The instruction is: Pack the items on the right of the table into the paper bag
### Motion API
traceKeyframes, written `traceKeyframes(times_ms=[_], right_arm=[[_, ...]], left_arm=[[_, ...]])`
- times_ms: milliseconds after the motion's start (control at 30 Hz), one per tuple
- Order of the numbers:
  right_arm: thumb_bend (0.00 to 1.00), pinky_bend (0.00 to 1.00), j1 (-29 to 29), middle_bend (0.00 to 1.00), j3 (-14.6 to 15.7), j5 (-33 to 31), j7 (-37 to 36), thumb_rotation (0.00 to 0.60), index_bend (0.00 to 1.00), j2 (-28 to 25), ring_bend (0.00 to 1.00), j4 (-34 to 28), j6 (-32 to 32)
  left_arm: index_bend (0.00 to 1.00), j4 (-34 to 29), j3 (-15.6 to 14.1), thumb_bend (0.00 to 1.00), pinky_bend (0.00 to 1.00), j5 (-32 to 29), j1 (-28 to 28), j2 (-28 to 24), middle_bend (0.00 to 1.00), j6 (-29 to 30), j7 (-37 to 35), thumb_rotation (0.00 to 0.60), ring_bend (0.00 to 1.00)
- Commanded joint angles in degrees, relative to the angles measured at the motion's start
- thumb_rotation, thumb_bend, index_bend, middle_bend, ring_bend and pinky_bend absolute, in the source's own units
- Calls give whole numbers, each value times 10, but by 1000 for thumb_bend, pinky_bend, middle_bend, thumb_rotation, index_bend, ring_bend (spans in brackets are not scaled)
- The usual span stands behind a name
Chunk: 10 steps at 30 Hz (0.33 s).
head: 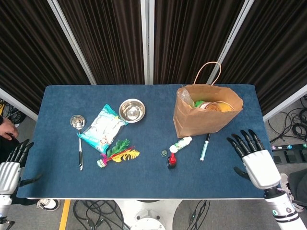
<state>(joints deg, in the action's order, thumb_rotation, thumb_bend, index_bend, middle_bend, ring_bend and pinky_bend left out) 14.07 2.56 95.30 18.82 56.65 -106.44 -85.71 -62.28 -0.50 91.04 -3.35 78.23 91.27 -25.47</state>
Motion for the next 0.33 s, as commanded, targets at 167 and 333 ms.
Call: traceKeyframes(times_ms=[167, 333], right_arm=[[0, 0, -72, 127, -9, -91, -80, 600, 118, 92, 0, 174, -32], [0, 0, -72, 115, -26, -107, -96, 600, 103, 101, 0, 195, -23]], left_arm=[[123, -45, -15, 170, 147, 34, 11, -27, 122, 39, 22, 600, 24], [123, -54, -2, 169, 146, 16, -11, -18, 122, -4, 43, 600, 24]])
